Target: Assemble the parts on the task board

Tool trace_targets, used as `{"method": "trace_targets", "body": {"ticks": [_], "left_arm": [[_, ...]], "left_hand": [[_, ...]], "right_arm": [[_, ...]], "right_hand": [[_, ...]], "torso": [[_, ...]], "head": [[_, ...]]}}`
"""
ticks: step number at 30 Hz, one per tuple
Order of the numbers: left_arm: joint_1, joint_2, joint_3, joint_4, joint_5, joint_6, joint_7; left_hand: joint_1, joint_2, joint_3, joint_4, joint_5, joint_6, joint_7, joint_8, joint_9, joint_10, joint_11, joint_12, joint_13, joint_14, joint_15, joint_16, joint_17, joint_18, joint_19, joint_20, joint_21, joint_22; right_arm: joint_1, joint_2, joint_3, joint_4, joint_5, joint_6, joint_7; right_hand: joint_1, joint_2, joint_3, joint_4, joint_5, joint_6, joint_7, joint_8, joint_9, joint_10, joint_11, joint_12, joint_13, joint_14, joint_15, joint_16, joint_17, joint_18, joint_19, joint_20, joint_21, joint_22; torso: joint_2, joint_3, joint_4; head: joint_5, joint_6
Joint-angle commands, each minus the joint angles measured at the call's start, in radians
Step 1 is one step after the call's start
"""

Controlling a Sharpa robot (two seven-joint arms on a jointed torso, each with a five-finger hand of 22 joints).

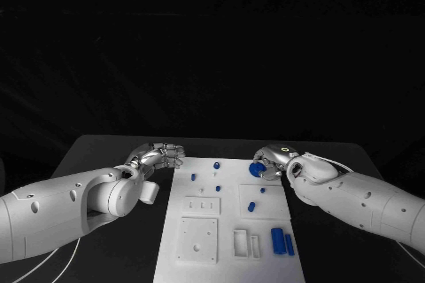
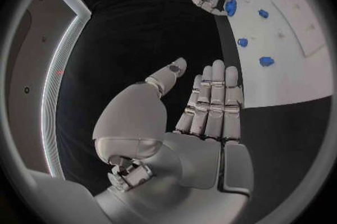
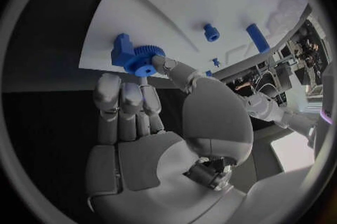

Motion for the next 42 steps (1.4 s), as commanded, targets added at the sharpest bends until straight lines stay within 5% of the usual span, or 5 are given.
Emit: {"method": "trace_targets", "body": {"ticks": [1, 12, 26, 36, 42], "left_arm": [[0.001, 0.001, 0.001, 0.003, -0.001, 0.005, 0.009], [0.001, -0.003, 0.001, 0.005, -0.005, 0.002, 0.010], [0.001, -0.005, 0.001, 0.011, -0.006, 0.001, 0.011], [0.001, -0.002, 0.001, 0.011, -0.006, 0.000, 0.010], [0.001, 0.003, 0.001, 0.010, -0.006, 0.000, 0.010]], "left_hand": [[-0.007, -0.003, 0.005, -0.001, -0.005, -0.001, 0.002, 0.004, -0.001, 0.000, -0.002, -0.003, 0.002, 0.003, -0.004, -0.001, 0.001, 0.019, -0.003, -0.001, 0.005, 0.021], [-0.007, -0.002, 0.006, -0.001, -0.005, 0.000, 0.002, 0.004, -0.001, 0.000, -0.003, -0.003, 0.002, 0.003, -0.005, -0.002, 0.001, 0.019, -0.003, -0.001, 0.005, 0.021], [-0.006, -0.002, 0.006, -0.001, -0.005, -0.001, 0.002, 0.004, -0.002, 0.001, -0.003, -0.003, 0.002, 0.004, -0.005, -0.002, 0.002, 0.019, -0.003, -0.001, 0.006, 0.021], [-0.006, -0.002, 0.006, -0.001, -0.005, -0.001, 0.002, 0.004, -0.002, 0.001, -0.003, -0.003, 0.002, 0.004, -0.005, -0.002, 0.002, 0.019, -0.003, -0.001, 0.006, 0.021], [-0.006, -0.002, 0.006, -0.001, -0.005, -0.001, 0.002, 0.004, -0.002, 0.001, -0.003, -0.003, 0.002, 0.004, -0.005, -0.002, 0.002, 0.019, -0.003, -0.001, 0.006, 0.021]], "right_arm": [[-0.012, -0.001, -0.007, 0.005, -0.137, -0.038, -0.057], [-0.011, -0.011, -0.007, 0.088, -0.228, -0.128, -0.135], [0.003, 0.000, -0.006, 0.232, -0.297, -0.160, -0.192], [0.002, 0.076, -0.008, 0.246, -0.307, -0.148, -0.201], [0.002, 0.127, -0.031, 0.200, -0.306, -0.138, -0.200]], "right_hand": [[0.010, -0.002, 0.015, 0.011, -0.039, 0.040, 0.010, 0.016, 0.009, 0.014, -0.003, 0.006, 0.072, 0.007, -0.005, -0.007, 0.003, 0.116, -0.001, -0.002, 0.006, 0.014], [0.013, -0.023, 0.042, 0.043, -0.089, 0.076, -0.002, 0.028, 0.010, 0.033, -0.014, 0.016, 0.076, 0.012, -0.016, -0.012, 0.011, 0.116, 0.006, -0.004, 0.010, 0.014], [0.014, -0.045, 0.051, 0.066, -0.104, 0.084, -0.004, 0.028, 0.009, 0.038, -0.017, 0.017, 0.076, 0.015, -0.018, -0.015, 0.014, 0.116, 0.011, -0.006, 0.012, 0.013], [0.014, -0.050, 0.054, 0.073, -0.109, 0.085, -0.005, 0.028, 0.008, 0.036, -0.017, 0.015, 0.074, 0.016, -0.019, -0.016, 0.015, 0.116, 0.012, -0.007, 0.013, 0.013], [0.014, -0.051, 0.054, 0.075, -0.110, 0.085, -0.005, 0.028, 0.008, 0.035, -0.017, 0.014, 0.074, 0.016, -0.019, -0.016, 0.015, 0.116, 0.012, -0.007, 0.013, 0.013]], "torso": [[0.000, 0.0007, -0.0001], [-0.001, 0.0001, -0.0006], [-0.001, -0.0007, 0.0003], [0.000, -0.0010, 0.0024], [0.000, -0.0023, 0.0043]], "head": [[-0.001, 0.002], [0.000, 0.002], [0.001, 0.008], [0.005, 0.011], [0.003, 0.012]]}}
